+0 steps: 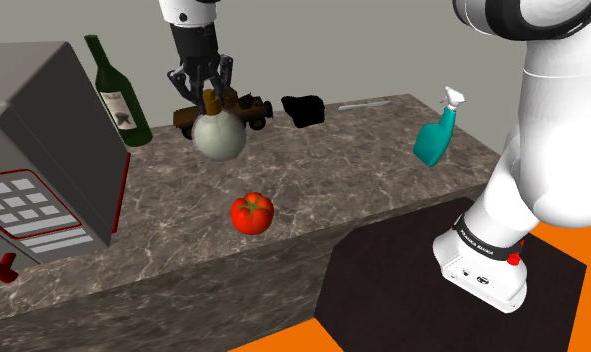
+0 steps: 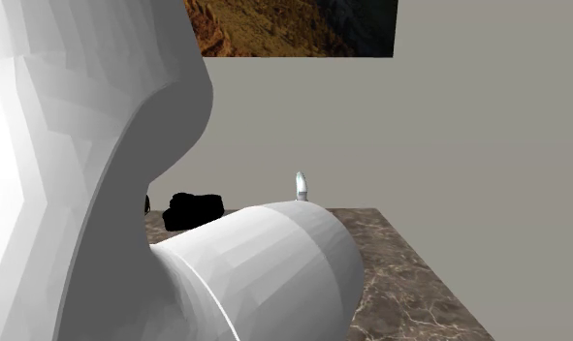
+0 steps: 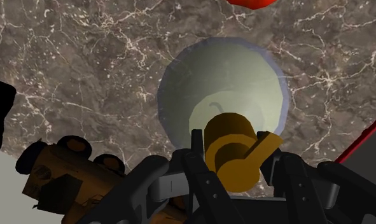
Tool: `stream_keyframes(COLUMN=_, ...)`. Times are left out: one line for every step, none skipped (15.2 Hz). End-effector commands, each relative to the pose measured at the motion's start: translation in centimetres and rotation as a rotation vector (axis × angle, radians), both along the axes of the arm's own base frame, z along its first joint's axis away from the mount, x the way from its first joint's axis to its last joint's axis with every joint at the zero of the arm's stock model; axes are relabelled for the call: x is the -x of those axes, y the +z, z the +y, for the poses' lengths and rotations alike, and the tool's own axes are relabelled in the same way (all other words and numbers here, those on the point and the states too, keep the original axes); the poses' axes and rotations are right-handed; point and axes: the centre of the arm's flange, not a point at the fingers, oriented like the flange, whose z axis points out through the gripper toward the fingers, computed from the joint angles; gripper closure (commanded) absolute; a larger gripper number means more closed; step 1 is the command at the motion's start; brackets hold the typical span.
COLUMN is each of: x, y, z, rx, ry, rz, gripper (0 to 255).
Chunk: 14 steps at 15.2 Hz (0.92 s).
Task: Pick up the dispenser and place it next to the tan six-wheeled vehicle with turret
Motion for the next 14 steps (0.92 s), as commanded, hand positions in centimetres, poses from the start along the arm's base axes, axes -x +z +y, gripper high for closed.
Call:
stream_keyframes(x=0.0, y=-1.1, z=0.1, rx=-0.001, ry=0.0, rz=-0.001, gripper=255)
stream_keyframes(x=0.0, y=-1.6, z=0.1, rx=-0.001, ry=0.0, rz=-0.001, gripper=255)
stream_keyframes(x=0.0, y=-2.2, z=0.1, rx=-0.001, ry=0.0, rz=-0.001, gripper=255)
stream_keyframes(x=0.0, y=-2.7, z=0.1, rx=-0.001, ry=0.0, rz=-0.001, gripper=255)
stream_keyframes(x=0.0, y=-3.2, z=0.1, rx=-0.001, ry=0.0, rz=-0.001, gripper=255)
stream_keyframes(x=0.0, y=-3.7, z=0.1, rx=-0.001, ry=0.0, rz=-0.001, gripper=255)
stream_keyframes(x=0.0, y=-4.3, z=0.1, rx=-0.001, ry=0.0, rz=-0.001, gripper=255)
stream_keyframes(x=0.0, y=-4.8, z=0.1, rx=-0.001, ry=0.0, rz=-0.001, gripper=255)
stream_keyframes(x=0.0, y=-5.3, z=0.1, rx=-0.001, ry=0.0, rz=-0.001, gripper=255)
stream_keyframes(x=0.0, y=-5.8, z=0.1, rx=-0.001, ry=0.0, rz=-0.001, gripper=255)
stream_keyframes(x=0.0, y=-6.4, z=0.1, rx=-0.001, ry=0.0, rz=-0.001, gripper=255)
stream_keyframes(x=0.0, y=-6.9, z=0.1, rx=-0.001, ry=0.0, rz=-0.001, gripper=255)
stream_keyframes(x=0.0, y=-7.4, z=0.1, rx=-0.001, ry=0.0, rz=-0.001, gripper=255)
stream_keyframes(x=0.0, y=-8.0, z=0.1, rx=-0.001, ry=0.0, rz=-0.001, gripper=255)
